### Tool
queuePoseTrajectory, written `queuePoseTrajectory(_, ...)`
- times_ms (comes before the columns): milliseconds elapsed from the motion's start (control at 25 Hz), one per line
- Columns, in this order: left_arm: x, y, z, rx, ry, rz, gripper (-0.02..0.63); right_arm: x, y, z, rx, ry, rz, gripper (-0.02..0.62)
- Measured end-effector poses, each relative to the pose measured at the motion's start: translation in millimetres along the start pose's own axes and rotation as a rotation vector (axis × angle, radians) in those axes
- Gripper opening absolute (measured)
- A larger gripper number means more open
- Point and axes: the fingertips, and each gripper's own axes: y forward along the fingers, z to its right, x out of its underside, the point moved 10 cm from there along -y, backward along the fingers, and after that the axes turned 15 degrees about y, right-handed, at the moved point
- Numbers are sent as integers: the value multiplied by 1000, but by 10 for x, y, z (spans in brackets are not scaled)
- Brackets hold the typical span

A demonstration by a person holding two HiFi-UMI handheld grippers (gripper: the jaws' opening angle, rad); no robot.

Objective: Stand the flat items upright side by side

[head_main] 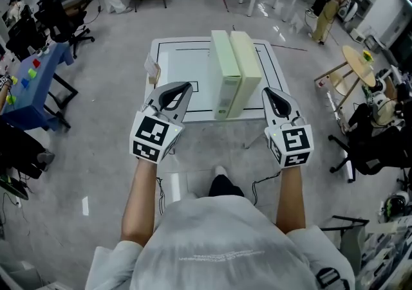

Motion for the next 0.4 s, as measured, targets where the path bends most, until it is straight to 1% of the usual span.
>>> queuePoseTrajectory(120,65,-15,27,6,-22,-8,20,11,36,-6,-20,27,0,28)
queuePoseTrajectory(400,215,15,103,12,-55,-30,20,155,147,-41,-35,24,-40,28)
